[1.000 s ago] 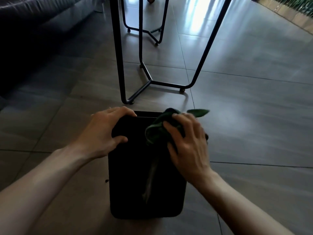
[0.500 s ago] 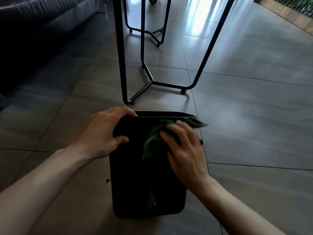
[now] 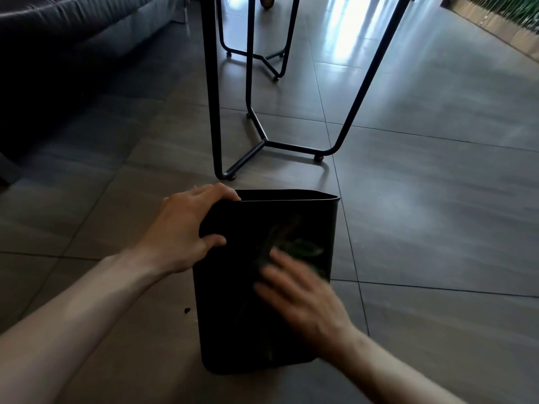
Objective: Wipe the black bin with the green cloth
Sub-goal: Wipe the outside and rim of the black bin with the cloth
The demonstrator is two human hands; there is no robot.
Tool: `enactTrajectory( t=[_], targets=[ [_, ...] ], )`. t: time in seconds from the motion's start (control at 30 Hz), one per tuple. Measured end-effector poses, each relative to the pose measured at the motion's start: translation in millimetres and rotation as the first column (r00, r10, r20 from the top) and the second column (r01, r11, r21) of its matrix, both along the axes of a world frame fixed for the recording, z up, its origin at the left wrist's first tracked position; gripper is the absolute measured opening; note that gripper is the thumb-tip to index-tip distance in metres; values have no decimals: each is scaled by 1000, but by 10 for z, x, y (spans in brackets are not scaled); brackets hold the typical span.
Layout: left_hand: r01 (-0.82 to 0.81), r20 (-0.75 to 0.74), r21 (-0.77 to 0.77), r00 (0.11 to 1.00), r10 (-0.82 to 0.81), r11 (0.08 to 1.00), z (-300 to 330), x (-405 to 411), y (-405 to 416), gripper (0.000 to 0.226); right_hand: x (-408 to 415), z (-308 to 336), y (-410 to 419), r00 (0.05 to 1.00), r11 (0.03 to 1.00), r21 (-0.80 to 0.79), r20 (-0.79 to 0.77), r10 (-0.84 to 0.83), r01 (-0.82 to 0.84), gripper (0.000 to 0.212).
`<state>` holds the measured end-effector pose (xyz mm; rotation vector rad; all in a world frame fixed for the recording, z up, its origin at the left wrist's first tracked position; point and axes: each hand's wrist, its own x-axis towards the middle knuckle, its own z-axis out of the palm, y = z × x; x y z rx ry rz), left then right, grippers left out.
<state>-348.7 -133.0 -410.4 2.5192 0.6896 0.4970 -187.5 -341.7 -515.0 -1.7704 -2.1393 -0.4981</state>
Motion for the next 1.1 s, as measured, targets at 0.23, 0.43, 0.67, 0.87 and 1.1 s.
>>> enactTrajectory(
  t=[0.23, 0.43, 0.67, 0.87, 1.1],
  targets=[
    [22, -16, 6, 1000, -22, 1000, 38, 5, -27, 64, -186, 6, 310, 968, 969, 114, -148, -201, 218, 37],
    [41, -47, -1, 998, -41, 999, 61, -3, -54, 66, -351, -558, -315, 920, 958, -155, 278, 277, -242, 31],
    [55, -23, -5, 998, -55, 999, 34, -19, -50, 65, 93, 388, 411, 938, 946, 159, -253, -238, 283, 37],
    [39, -49, -2, 998, -39, 999, 46, -9, -31, 68, -350, -496, -76, 985, 996, 20, 145, 89, -92, 30],
    [62, -66, 0, 996, -62, 998, 40, -19, -61, 66, -202, -171, -76, 996, 996, -4, -4, 93, -93, 27]
  ],
)
